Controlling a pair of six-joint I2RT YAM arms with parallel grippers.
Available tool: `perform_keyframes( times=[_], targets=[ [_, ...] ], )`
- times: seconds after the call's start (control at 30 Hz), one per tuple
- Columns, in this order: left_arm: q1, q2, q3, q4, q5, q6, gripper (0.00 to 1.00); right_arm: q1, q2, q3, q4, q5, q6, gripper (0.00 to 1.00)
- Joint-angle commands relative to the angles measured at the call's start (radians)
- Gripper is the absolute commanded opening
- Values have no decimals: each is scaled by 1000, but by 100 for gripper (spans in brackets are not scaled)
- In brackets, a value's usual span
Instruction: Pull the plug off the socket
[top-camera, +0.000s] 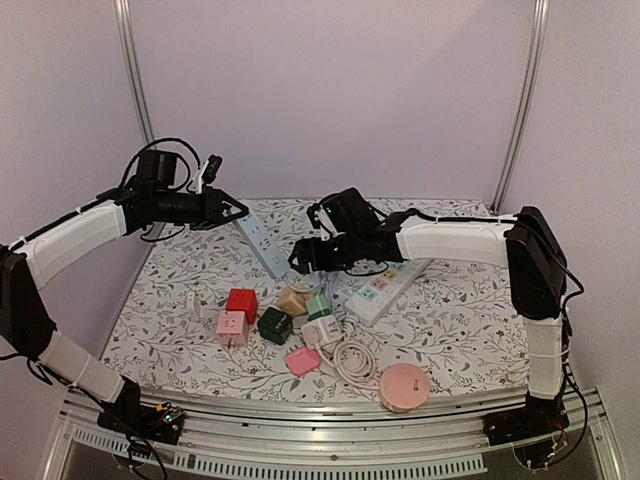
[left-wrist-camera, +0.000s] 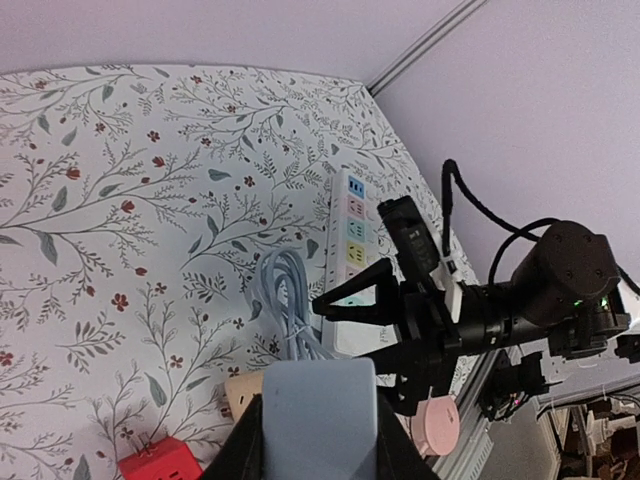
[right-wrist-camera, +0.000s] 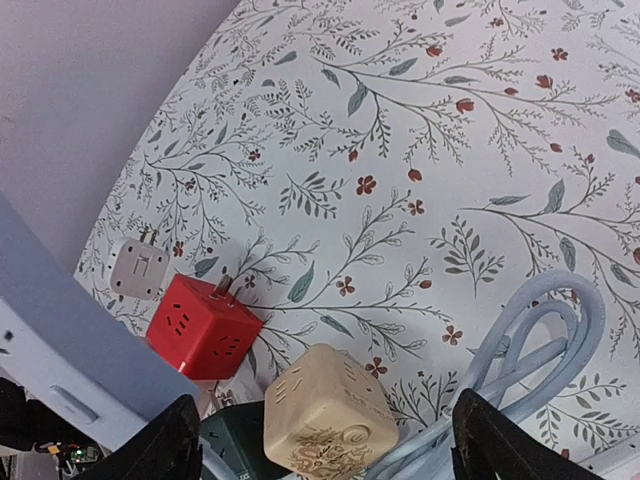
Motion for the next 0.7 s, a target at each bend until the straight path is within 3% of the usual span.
perform_keyframes(
  times=[0.0, 0.23, 0.67],
  targets=[
    [18, -41, -9, 44, 18, -6, 3, -1, -147, -37, -11, 88, -25, 86],
    [26, -53, -18, 52, -5, -8, 3, -2, -296, -155, -73, 134, -30, 85],
    [36, -51, -19, 48, -15, -13, 3, 38, -325, -265, -241, 49, -34, 72]
  ],
)
